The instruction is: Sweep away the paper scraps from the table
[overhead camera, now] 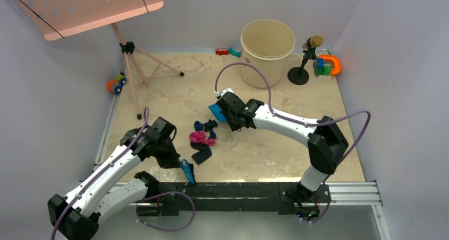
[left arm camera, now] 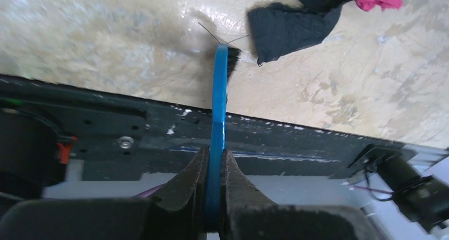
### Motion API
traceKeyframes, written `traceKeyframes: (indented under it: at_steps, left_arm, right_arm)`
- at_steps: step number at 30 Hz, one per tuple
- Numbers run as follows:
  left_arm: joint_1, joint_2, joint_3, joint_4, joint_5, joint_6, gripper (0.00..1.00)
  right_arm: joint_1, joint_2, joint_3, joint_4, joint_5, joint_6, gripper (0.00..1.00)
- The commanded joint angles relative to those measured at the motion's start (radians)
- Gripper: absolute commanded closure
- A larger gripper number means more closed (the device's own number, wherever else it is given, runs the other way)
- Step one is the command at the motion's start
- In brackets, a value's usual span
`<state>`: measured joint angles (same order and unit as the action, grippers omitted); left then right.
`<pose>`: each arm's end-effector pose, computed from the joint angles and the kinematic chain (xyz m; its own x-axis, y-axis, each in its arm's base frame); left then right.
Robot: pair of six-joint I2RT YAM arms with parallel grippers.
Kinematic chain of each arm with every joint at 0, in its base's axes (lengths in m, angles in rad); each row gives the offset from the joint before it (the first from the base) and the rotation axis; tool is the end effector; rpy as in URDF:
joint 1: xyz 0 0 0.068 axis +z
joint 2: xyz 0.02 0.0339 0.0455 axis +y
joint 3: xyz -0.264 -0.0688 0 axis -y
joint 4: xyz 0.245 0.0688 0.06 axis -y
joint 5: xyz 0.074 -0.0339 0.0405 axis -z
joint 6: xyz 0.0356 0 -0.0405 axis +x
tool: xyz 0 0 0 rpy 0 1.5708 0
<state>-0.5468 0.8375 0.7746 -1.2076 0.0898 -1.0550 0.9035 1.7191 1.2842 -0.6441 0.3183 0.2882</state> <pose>0.1042 -0.0672 0.2496 -0.8727 -0.4831 -0.0714 -0.4432 0.8449 -0.2996 0.2299 0.2738 0.2308 -0.7091 -0.4638 -0.5311 -0.4725 0.8716 -0.1303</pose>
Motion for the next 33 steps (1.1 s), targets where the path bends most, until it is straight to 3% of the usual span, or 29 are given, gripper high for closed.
traceKeyframes:
  at_steps: [1, 8, 13, 17, 20, 23, 28, 33]
  left_arm:
    - [-0.077, 0.008, -0.078, 0.150, 0.027, -0.339, 1.00]
    - [-0.098, 0.156, -0.075, 0.348, -0.011, -0.488, 1.00]
    - [-0.098, 0.312, -0.014, 0.504, -0.130, -0.513, 1.00]
    - [-0.082, 0.438, 0.191, 0.389, -0.229, -0.418, 1.00]
    - [-0.081, 0.493, 0.379, 0.148, -0.348, -0.342, 1.00]
    - [-0.081, 0.502, 0.474, -0.059, -0.398, -0.309, 1.00]
    - [-0.082, 0.406, 0.410, -0.058, -0.277, -0.191, 1.00]
    - [-0.061, 0.419, 0.501, -0.033, -0.311, 0.112, 1.00]
  right_arm:
    - [-0.003, -0.113, -0.026, 0.031, 0.067, 0.027, 1.00]
    - [-0.003, -0.209, -0.079, 0.019, 0.075, 0.050, 1.00]
    - [-0.003, -0.291, -0.125, 0.008, 0.063, 0.055, 1.00]
    - [-0.003, -0.316, -0.152, -0.034, 0.029, 0.061, 1.00]
    - [-0.003, -0.336, -0.196, -0.048, -0.006, 0.067, 1.00]
    - [-0.003, -0.353, -0.242, -0.051, -0.023, 0.073, 1.00]
    - [-0.003, -0.354, -0.267, -0.043, -0.053, 0.083, 1.00]
    - [-0.002, -0.301, -0.237, -0.065, -0.082, 0.068, 1.00]
